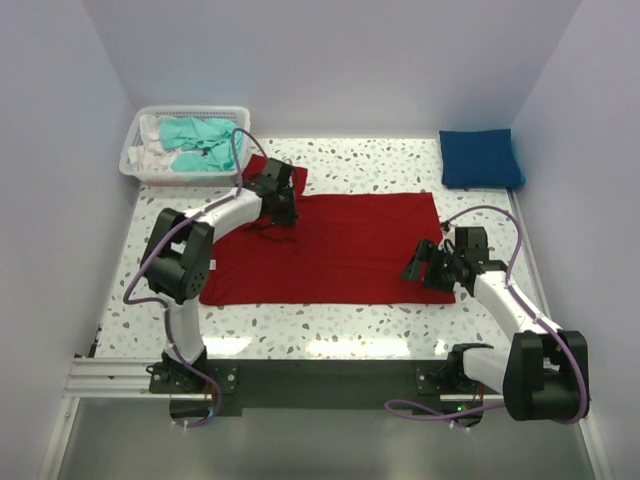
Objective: Fold and stack the t-shirts
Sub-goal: Fold the tshirt
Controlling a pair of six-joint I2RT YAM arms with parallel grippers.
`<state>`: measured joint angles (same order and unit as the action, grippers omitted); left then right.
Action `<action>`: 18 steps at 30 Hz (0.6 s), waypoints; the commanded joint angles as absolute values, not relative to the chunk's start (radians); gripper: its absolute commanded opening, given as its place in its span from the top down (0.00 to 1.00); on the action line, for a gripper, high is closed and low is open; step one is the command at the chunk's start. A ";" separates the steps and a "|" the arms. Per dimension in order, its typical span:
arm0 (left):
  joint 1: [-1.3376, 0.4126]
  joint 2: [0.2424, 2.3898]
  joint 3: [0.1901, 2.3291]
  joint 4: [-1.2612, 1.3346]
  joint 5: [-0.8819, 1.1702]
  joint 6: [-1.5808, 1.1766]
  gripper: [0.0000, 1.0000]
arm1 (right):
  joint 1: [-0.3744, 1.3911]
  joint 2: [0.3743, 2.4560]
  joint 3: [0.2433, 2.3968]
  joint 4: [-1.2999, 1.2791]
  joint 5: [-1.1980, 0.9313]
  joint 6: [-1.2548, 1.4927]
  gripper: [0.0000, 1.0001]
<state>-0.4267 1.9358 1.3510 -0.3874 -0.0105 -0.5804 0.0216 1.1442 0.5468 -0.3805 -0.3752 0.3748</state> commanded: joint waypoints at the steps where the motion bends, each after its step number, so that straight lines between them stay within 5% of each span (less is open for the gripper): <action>1: -0.475 1.945 1.413 -0.365 -0.017 -0.453 0.90 | 0.025 1.147 0.532 -0.367 -0.360 0.357 0.23; 15: -0.558 1.954 1.454 -0.370 -0.100 -0.336 0.76 | 0.025 1.152 0.532 -0.359 -0.394 0.356 0.23; 18: -0.563 1.885 1.418 -0.341 -0.106 -0.399 0.64 | 0.025 1.154 0.531 -0.348 -0.423 0.356 0.23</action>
<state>-0.5629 1.9743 1.4097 -0.3828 -0.0765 -0.3729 0.0216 1.1564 0.5377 -0.3779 -0.3870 0.3729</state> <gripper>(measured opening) 0.317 0.770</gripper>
